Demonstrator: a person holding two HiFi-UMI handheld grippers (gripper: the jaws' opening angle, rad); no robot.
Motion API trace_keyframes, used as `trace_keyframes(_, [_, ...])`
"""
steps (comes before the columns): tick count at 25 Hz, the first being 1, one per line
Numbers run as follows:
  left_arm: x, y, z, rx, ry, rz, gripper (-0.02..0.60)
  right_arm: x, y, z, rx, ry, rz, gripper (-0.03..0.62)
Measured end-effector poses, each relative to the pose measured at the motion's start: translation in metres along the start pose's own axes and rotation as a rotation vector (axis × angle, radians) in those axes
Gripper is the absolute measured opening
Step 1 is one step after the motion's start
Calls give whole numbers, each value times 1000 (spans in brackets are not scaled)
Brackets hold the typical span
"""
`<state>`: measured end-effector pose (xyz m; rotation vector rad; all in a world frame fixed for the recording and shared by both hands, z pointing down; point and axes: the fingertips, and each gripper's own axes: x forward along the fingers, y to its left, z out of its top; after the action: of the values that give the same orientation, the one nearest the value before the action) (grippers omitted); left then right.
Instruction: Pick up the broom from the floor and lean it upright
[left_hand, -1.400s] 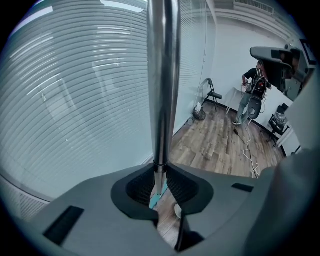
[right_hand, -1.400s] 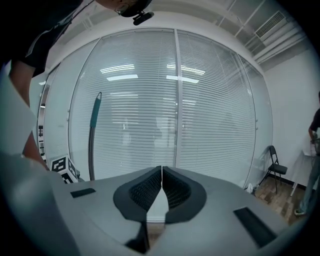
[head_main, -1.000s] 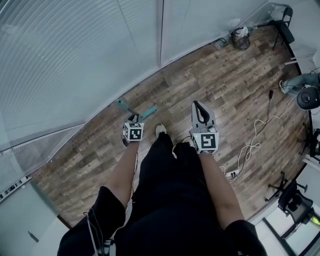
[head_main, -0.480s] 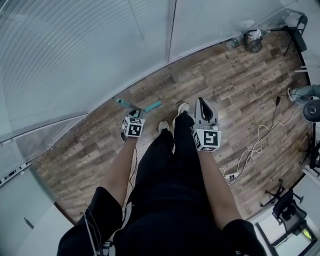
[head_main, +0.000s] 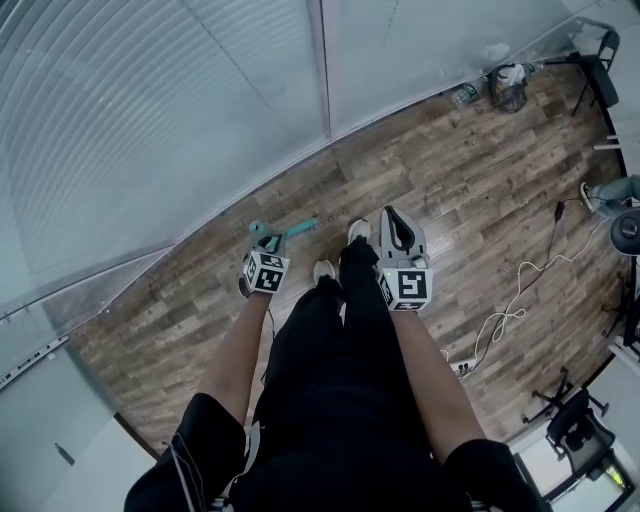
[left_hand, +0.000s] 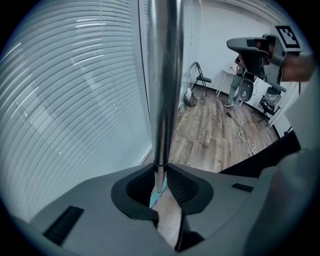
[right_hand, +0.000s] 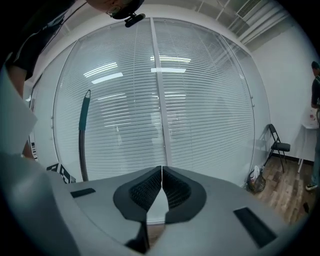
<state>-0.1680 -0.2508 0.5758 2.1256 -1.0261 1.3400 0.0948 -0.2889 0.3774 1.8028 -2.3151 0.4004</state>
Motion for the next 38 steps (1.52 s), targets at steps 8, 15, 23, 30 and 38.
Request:
trace_keyframes(8, [42,-13,16,-8,3,-57,89,33,24,-2,24,9,153,20])
trace_keyframes(15, [112,-23,31,6,13,-114,89,62,13,-31,55,-18,186,20])
trace_keyframes(23, [198,-20,48,183,6,-137,89,69,-24,-83,114,23,165,20])
trace_keyframes(30, [254,-11,45,138,47,-156,89,79,-42,-115,70,-6,160,20])
trace_keyframes(38, [301,-13,46,167,45,-187,89,58,-28,-145,68,-19,156,20])
